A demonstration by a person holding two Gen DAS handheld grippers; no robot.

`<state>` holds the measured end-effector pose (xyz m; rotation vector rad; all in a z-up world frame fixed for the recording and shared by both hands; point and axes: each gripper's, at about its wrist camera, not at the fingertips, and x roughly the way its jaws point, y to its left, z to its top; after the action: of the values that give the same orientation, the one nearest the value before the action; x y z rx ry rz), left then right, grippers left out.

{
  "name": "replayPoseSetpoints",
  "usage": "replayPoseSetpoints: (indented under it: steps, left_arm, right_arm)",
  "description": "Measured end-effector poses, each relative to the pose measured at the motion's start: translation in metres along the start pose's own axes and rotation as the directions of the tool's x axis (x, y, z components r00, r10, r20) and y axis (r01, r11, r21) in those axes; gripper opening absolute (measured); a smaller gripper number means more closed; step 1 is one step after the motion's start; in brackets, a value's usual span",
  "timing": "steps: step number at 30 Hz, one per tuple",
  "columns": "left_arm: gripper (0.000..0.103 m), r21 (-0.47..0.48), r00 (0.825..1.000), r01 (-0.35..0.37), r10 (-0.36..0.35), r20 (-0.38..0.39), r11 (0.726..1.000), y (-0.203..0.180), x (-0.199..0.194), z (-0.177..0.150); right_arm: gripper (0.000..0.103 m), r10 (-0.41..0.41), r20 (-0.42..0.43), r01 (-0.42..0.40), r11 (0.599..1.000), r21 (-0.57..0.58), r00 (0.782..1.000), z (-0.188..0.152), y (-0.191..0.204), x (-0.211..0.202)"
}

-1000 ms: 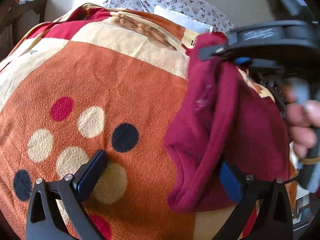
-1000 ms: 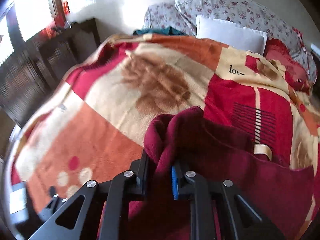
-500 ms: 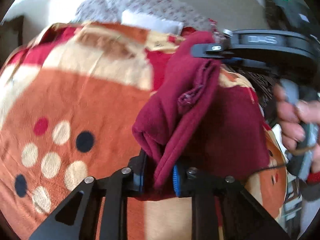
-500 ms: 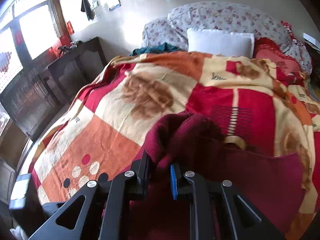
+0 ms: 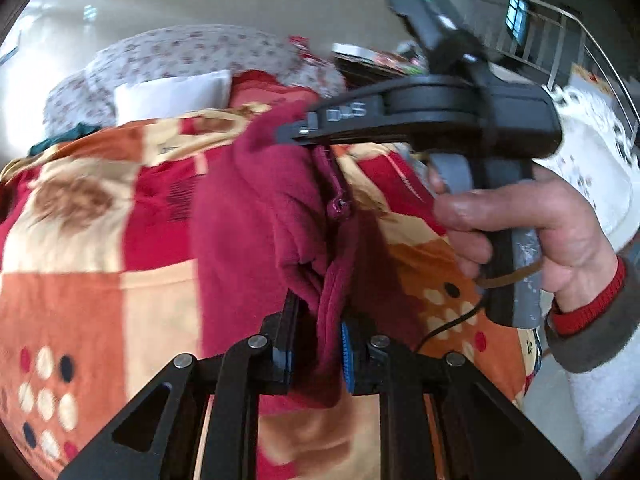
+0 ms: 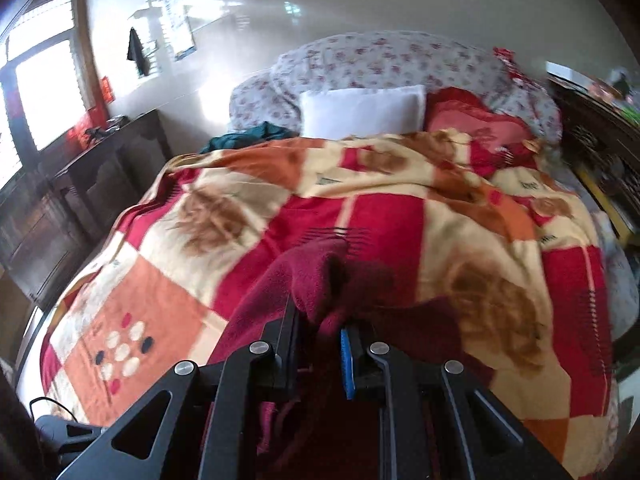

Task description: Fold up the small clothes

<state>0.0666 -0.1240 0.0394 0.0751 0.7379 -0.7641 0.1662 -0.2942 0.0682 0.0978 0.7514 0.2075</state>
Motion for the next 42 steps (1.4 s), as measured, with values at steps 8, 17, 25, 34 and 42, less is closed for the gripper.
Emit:
replayPoseSetpoints:
  steps: [8,17,25,34,42]
  left_arm:
    - [0.017,0.007,0.991,0.027,-0.026,-0.129,1.0,-0.041,0.082,-0.009]
    - [0.034,0.061,0.988,0.077,-0.068,-0.141,0.995,-0.038,0.036,-0.018]
    - [0.038,0.021,0.989,-0.122,0.124,-0.085,0.992,0.024,0.016,-0.015]
    - [0.052,0.003,0.983,-0.13,0.129,-0.13,0.992,0.026,0.052,-0.031]
    - [0.059,-0.006,0.979,-0.142,0.14,-0.149,0.99,0.027,0.057,-0.038]
  right_arm:
    - [0.017,-0.019,-0.09,0.033,0.987,0.157,0.996,-0.047,-0.072,0.043]
    - [0.054,0.067,0.009,-0.065,0.927,0.369,0.998,-0.076,-0.096,-0.018]
    - [0.061,0.135,-0.041,-0.117,0.947,0.3,0.99,-0.107,-0.04,-0.019]
    - [0.018,-0.073,-0.072,0.084,0.982,0.171,0.995,-0.13,-0.039,-0.015]
    - [0.022,-0.027,-0.037,0.035,0.972,0.232,0.999,-0.137,-0.042,-0.026]
